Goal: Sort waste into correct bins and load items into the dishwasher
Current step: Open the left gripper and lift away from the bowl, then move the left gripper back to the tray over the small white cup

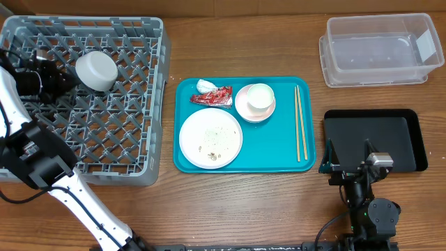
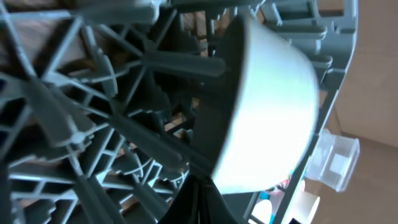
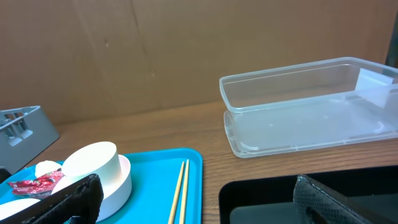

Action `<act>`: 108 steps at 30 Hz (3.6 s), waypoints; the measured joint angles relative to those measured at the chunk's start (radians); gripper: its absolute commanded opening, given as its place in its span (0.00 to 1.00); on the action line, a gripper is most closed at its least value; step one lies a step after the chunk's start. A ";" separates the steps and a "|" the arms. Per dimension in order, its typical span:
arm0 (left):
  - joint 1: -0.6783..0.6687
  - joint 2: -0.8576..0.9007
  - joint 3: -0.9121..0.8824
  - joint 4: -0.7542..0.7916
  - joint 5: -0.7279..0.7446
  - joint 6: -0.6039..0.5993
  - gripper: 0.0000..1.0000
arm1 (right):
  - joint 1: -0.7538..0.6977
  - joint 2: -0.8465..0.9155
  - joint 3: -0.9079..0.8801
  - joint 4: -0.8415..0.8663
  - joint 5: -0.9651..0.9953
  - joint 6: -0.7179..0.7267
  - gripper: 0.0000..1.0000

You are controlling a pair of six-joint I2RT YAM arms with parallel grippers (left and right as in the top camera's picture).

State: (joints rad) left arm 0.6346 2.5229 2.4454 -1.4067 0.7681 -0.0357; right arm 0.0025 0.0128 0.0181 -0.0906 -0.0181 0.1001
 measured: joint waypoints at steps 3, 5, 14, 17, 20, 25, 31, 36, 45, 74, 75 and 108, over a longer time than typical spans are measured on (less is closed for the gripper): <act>0.000 0.000 0.087 -0.023 -0.010 -0.012 0.07 | 0.000 0.000 0.000 0.001 0.000 0.000 1.00; 0.000 0.000 0.162 -0.040 -0.014 -0.018 0.09 | 0.000 0.000 0.000 0.000 0.000 0.000 1.00; -0.034 0.000 0.425 -0.139 -0.024 -0.031 0.04 | 0.000 0.000 0.000 0.000 0.000 0.000 1.00; -0.100 0.000 0.429 -0.157 -0.124 -0.017 0.04 | 0.000 0.000 0.000 0.000 0.000 0.000 1.00; -0.203 0.000 0.421 -0.161 -0.270 -0.018 0.04 | 0.000 0.000 0.000 0.000 0.000 0.000 1.00; -0.348 0.000 0.410 -0.161 -0.449 -0.019 0.04 | 0.000 0.000 0.000 0.000 0.000 0.000 1.00; -0.413 0.000 0.374 -0.160 -0.690 -0.085 0.04 | 0.000 0.000 0.000 0.001 0.000 0.000 1.00; -0.401 0.000 0.264 -0.131 -0.831 -0.123 0.04 | 0.000 0.000 0.000 0.001 0.000 0.000 1.00; -0.355 0.000 0.206 -0.108 -0.902 -0.138 0.04 | 0.000 0.000 0.000 0.000 0.000 0.000 1.00; -0.284 -0.019 0.672 -0.275 -0.097 -0.154 0.44 | 0.000 0.000 0.000 0.000 0.000 0.000 1.00; -0.316 -0.022 0.675 -0.276 -0.059 -0.139 0.72 | 0.000 0.000 0.000 0.001 0.000 0.000 1.00; -1.306 -0.023 0.135 0.040 -0.777 -0.020 0.51 | 0.000 0.000 0.000 0.000 0.000 0.000 1.00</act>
State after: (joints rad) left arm -0.6712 2.5000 2.5801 -1.3666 -0.0090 -0.0559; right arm 0.0025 0.0128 0.0181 -0.0906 -0.0181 0.0998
